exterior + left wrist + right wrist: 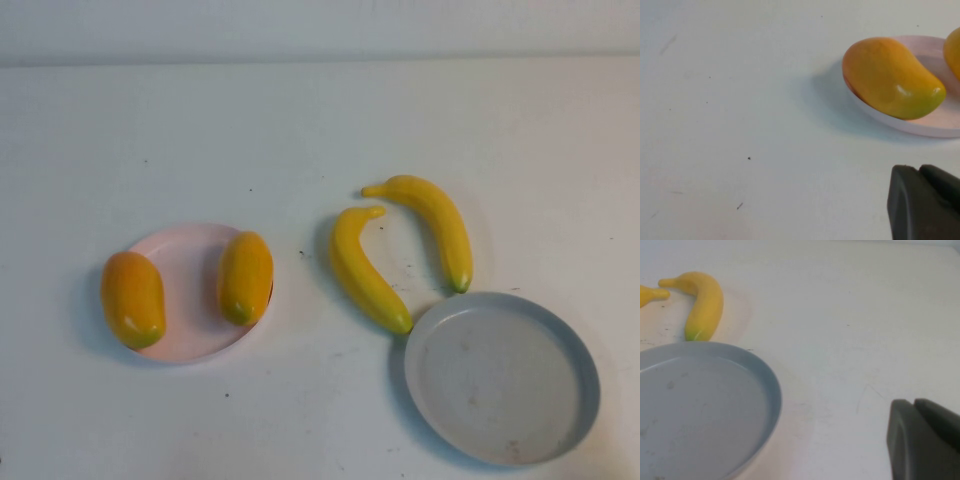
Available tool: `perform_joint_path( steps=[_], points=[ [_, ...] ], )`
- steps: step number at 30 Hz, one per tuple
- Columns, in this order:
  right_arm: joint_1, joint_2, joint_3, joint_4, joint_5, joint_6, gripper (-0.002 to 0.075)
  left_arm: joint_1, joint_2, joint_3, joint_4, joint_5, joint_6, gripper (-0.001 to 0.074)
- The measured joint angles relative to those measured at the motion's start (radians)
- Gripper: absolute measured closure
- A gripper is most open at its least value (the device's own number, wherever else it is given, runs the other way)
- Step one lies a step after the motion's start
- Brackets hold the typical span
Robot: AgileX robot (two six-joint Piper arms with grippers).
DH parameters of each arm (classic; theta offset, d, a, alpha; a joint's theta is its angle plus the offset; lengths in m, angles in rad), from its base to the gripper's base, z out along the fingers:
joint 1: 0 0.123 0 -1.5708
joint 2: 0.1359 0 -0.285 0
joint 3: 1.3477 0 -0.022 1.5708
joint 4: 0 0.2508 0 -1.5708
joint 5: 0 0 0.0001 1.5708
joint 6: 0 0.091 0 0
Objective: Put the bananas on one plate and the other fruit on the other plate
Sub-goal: Put another type of fruit in the right plate
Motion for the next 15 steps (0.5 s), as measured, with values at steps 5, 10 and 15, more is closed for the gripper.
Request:
perform_joint_path(
  steps=[5, 10, 15],
  points=[
    [0.000, 0.000, 0.000, 0.017, -0.016, 0.000, 0.0743, 0.000, 0.000, 0.000, 0.000, 0.000, 0.000, 0.0738],
    [0.000, 0.000, 0.000, 0.423, -0.157, 0.000, 0.0743, 0.000, 0.000, 0.000, 0.000, 0.000, -0.001, 0.0738],
    [0.000, 0.000, 0.000, 0.774, -0.304, 0.000, 0.0743, 0.000, 0.000, 0.000, 0.000, 0.000, -0.001, 0.0738]
  ],
)
